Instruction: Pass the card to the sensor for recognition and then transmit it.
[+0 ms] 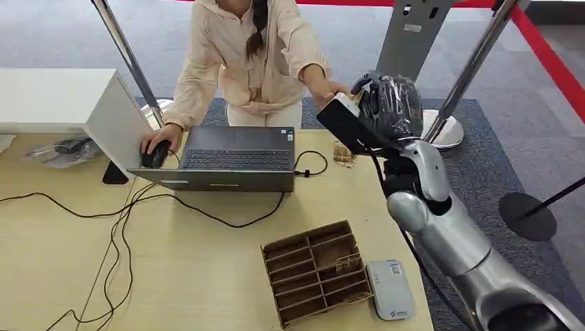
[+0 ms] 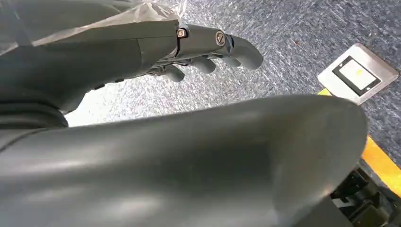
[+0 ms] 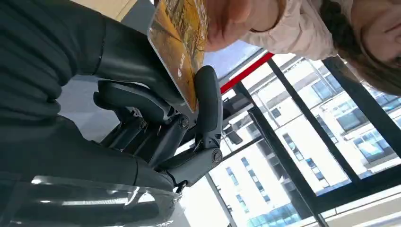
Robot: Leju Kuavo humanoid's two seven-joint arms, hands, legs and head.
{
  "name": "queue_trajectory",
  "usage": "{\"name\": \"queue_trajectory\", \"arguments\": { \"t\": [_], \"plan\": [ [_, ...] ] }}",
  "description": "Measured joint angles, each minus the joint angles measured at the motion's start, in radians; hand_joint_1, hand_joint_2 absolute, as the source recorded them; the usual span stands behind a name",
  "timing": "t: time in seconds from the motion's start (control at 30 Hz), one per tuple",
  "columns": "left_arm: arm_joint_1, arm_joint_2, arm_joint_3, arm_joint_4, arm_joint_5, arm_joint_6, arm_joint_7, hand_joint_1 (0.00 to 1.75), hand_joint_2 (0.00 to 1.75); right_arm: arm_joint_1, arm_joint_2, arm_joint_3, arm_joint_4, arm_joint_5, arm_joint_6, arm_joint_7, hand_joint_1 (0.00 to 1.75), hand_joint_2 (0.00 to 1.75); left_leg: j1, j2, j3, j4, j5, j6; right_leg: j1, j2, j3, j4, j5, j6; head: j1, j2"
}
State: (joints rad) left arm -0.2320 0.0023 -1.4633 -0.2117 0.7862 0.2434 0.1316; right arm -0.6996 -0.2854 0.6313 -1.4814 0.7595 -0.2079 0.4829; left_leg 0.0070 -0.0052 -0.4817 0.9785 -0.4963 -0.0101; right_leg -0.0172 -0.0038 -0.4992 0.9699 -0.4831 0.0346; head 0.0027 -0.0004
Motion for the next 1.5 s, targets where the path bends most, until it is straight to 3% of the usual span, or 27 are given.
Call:
{"name": "queue_trajectory", "arguments": {
  "t": [0.5,0.53,0.57,0.6,0.63,0.67,1.07,1.23,1.5],
  "plan": [
    [-0.009,-0.011,-0.019,0.0,-0.006,-0.004,0.006,0.0,0.0,-0.023,0.083,0.027,0.252,-0.023,-0.1,-0.048,1.75,1.75,0.0,0.0,0.0,0.0,0.0,0.0,0.0,0.0,0.0,0.0,0.0,0.0,0.0,0.0],
    [-0.009,-0.011,-0.019,0.0,-0.006,-0.004,0.006,0.0,0.0,-0.023,0.085,0.03,0.26,-0.023,-0.102,-0.049,1.59,1.75,0.0,0.0,0.0,0.0,0.0,0.0,0.0,0.0,0.0,0.0,0.0,0.0,0.0,0.0],
    [-0.009,-0.011,-0.019,0.0,-0.006,-0.004,0.006,0.0,0.0,-0.023,0.086,0.031,0.266,-0.024,-0.104,-0.049,0.49,1.75,0.0,0.0,0.0,0.0,0.0,0.0,0.0,0.0,-0.001,0.0,0.0,0.0,0.0,0.0],
    [-0.009,-0.011,-0.019,0.0,-0.006,-0.004,0.006,0.0,0.0,-0.023,0.088,0.032,0.271,-0.024,-0.106,-0.049,0.09,1.75,0.0,0.0,0.0,0.0,0.0,0.0,0.0,0.0,-0.001,0.0,0.0,0.0,0.0,0.0],
    [-0.009,-0.011,-0.02,0.0,-0.006,-0.004,0.006,0.0,0.0,-0.024,0.089,0.032,0.277,-0.024,-0.107,-0.049,0.0,1.75,0.0,0.0,0.0,0.0,0.0,0.0,0.0,0.0,-0.001,0.0,0.0,0.0,0.0,0.0],
    [-0.009,-0.011,-0.02,0.0,-0.006,-0.004,0.006,0.0,0.0,-0.024,0.091,0.032,0.282,-0.024,-0.107,-0.049,0.0,0.0,0.0,0.0,0.0,0.0,0.0,0.0,0.0,0.0,-0.001,0.0,0.0,0.0,0.0,0.0],
    [0.0,-0.011,-0.023,0.0,0.002,-0.003,0.004,0.0,0.0,-0.027,0.085,0.032,0.242,0.023,-0.108,-0.02,0.0,0.0,0.0,0.0,0.0,0.0,0.0,0.0,0.0,0.0,-0.001,0.0,0.0,0.0,0.0,0.0],
    [0.009,-0.01,-0.023,0.0,0.022,0.006,-0.007,0.0,0.0,-0.035,0.058,0.031,0.114,0.088,-0.026,0.016,0.0,0.0,0.0,0.0,0.0,0.001,0.0,0.0,0.0,0.0,-0.001,0.0,0.0,0.0,0.0,0.0],
    [0.041,-0.004,-0.02,0.0,0.07,0.029,-0.043,0.0,0.0,-0.046,-0.055,0.005,-0.183,0.129,0.221,0.095,0.0,0.0,0.0,0.0,0.0,0.002,0.0,0.0,0.0,0.0,-0.002,0.0,0.0,0.0,0.001,0.0]
  ]
}}
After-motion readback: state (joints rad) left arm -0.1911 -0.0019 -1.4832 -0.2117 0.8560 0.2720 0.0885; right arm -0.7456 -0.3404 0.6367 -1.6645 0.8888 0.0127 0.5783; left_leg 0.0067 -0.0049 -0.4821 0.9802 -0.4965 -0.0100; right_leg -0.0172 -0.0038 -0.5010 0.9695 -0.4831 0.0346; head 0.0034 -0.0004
